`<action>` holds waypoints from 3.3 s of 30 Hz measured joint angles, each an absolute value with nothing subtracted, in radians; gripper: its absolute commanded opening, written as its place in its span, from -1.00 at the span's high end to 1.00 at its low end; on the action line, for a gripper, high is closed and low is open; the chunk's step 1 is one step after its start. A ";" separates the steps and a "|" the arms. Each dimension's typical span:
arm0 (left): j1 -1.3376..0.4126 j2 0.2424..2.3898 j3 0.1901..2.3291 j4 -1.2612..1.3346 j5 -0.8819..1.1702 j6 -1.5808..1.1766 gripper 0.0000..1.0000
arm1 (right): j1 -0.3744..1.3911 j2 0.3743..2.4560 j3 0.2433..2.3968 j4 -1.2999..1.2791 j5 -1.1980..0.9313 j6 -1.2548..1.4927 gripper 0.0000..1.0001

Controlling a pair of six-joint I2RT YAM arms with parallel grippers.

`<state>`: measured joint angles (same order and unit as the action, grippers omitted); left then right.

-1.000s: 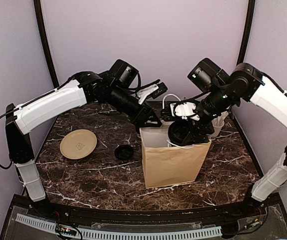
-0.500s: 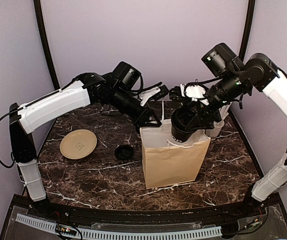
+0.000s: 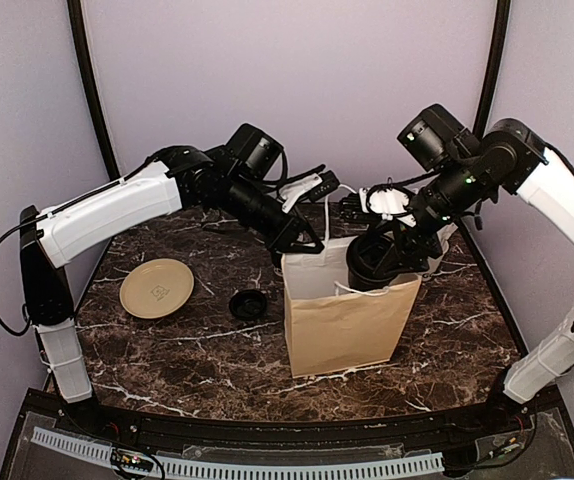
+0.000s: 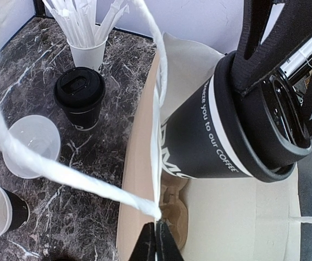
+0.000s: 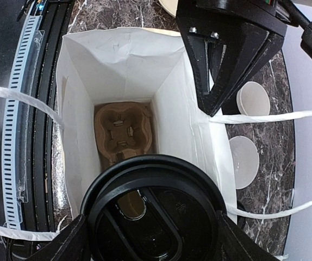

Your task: Pack the takeout coffee

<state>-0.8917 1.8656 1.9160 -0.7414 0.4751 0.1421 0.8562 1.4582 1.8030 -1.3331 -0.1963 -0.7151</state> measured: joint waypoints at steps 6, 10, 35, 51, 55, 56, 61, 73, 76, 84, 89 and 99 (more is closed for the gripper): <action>-0.896 1.866 1.916 -0.738 0.479 0.139 0.61 | 0.856 1.458 1.803 -1.332 -0.204 -0.715 -0.32; -0.896 1.866 1.916 -0.733 0.480 0.133 0.46 | 0.856 1.458 1.806 -1.330 -0.205 -0.713 -0.31; -0.801 1.539 1.673 -0.331 0.548 0.096 -0.47 | 1.196 1.081 1.242 -1.168 0.056 -0.868 -0.27; -0.674 1.703 1.579 -0.262 0.533 0.061 -0.47 | 1.315 0.944 1.040 -1.051 0.170 -0.955 -0.26; -0.653 1.714 1.579 -0.241 0.562 0.040 -0.47 | 1.315 0.943 1.022 -0.979 0.204 -0.959 -0.26; -0.649 1.720 1.581 -0.236 0.569 0.036 -0.47 | 1.315 0.942 1.013 -0.960 0.210 -0.956 -0.26; -0.643 1.758 1.584 -0.233 0.602 0.017 -0.47 | 1.289 0.942 0.947 -0.873 0.227 -0.939 -0.26; -0.632 1.789 1.585 -0.233 0.649 -0.012 -0.46 | 1.200 0.961 0.853 -0.722 0.197 -0.929 -0.24; -0.631 1.790 1.585 -0.232 0.661 -0.020 -0.46 | 1.190 0.961 0.823 -0.682 0.181 -0.926 -0.24; -0.631 1.807 1.589 -0.216 0.709 -0.043 -0.46 | 1.173 0.939 0.746 -0.606 0.150 -0.921 -0.25; -0.631 1.823 1.605 -0.212 0.736 -0.056 -0.46 | 1.173 0.912 0.716 -0.598 0.133 -0.927 -0.25; -0.661 1.832 1.759 -0.323 0.743 -0.049 -0.52 | 1.172 0.950 0.744 -0.601 0.130 -0.905 -0.26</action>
